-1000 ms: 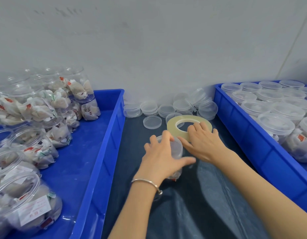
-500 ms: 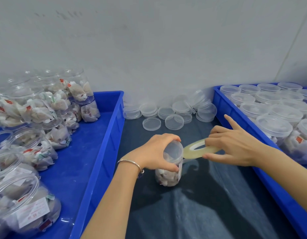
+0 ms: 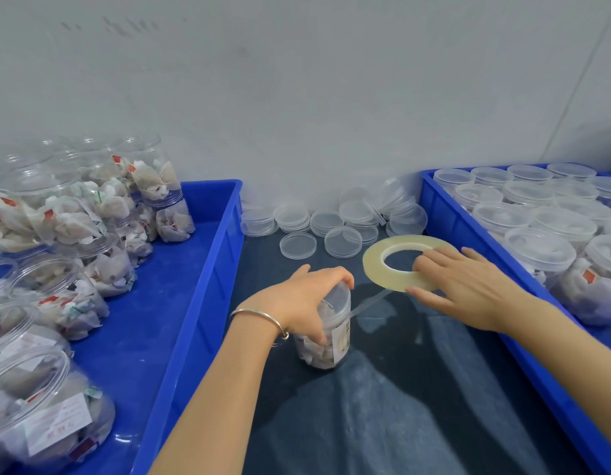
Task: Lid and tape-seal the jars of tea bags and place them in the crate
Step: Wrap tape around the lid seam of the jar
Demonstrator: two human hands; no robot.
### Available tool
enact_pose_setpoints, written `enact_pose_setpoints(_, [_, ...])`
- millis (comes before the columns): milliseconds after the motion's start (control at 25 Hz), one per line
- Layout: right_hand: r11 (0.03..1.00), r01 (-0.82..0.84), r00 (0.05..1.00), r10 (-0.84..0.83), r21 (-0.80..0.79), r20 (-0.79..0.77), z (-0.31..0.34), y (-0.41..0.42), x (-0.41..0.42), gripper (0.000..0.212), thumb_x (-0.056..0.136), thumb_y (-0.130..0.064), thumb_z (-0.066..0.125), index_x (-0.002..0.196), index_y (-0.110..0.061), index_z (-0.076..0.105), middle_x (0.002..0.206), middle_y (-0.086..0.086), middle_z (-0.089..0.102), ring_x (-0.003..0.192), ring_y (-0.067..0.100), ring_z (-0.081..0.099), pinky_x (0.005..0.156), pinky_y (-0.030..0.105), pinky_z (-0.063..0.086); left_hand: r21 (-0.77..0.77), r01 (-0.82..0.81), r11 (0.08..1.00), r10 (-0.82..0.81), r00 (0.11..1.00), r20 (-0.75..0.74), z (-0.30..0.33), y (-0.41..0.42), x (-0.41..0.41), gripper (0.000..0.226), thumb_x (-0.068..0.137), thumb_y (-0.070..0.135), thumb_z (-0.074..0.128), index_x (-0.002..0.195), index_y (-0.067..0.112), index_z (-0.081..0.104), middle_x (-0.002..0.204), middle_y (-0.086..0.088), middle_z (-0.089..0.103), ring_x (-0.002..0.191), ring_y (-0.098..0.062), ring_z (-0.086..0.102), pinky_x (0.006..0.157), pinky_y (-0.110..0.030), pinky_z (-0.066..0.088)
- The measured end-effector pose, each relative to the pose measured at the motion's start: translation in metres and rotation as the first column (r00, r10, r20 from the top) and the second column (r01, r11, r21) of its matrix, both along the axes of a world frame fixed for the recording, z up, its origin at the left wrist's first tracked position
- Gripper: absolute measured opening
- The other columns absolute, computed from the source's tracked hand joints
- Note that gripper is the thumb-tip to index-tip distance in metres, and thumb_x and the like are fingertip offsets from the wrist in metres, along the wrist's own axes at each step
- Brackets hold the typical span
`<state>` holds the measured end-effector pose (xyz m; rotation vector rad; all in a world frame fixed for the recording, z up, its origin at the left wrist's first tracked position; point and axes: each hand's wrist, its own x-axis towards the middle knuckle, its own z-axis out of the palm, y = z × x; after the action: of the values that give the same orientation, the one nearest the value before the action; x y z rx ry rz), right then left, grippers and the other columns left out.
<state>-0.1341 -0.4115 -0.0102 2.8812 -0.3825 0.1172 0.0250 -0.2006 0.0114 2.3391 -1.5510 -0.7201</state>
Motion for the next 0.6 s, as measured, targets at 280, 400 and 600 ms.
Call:
enact_pose_setpoints(280, [0.986,0.104,0.984,-0.121,0.128,0.131,-0.023,0.024,0.045,0.043,0.094,-0.060,0.024,0.097,-0.021,0.041,0.104,-0.007,0.045,0.098,0.013,0.041,0.070,0.027,0.035,-0.041,0.045,0.998,-0.046,0.999,-0.025,0.000,0.004,-0.002,0.071,0.074,0.001,0.071,0.123,0.037,0.034,0.083,0.048,0.022,0.114,-0.011,0.027,0.058,-0.016,0.028])
enact_pose_setpoints(400, [0.973,0.140,0.970,-0.172,0.184,0.170,-0.030,0.036,0.059,0.041,0.095,-0.059,0.027,0.095,-0.019,0.040,0.105,-0.005,0.047,0.100,0.015,0.040,0.076,0.033,0.042,-0.043,0.044,0.998,-0.046,0.998,-0.040,-0.007,0.004,0.001,0.071,0.076,-0.002,0.067,0.121,0.040,0.032,0.098,0.037,0.023,0.141,-0.008,0.005,0.062,-0.018,0.034])
enact_pose_setpoints(600, [0.964,0.152,0.955,-0.200,0.217,0.219,-0.034,0.045,0.069,0.043,0.095,-0.059,0.029,0.100,-0.019,0.044,0.108,-0.005,0.047,0.104,0.017,0.041,0.081,0.036,0.044,-0.204,-0.085,0.975,0.090,0.996,0.017,-0.023,0.002,-0.014,0.045,0.078,0.059,0.064,0.111,0.038,0.041,0.133,0.020,0.021,0.135,-0.010,0.017,0.101,-0.047,0.032])
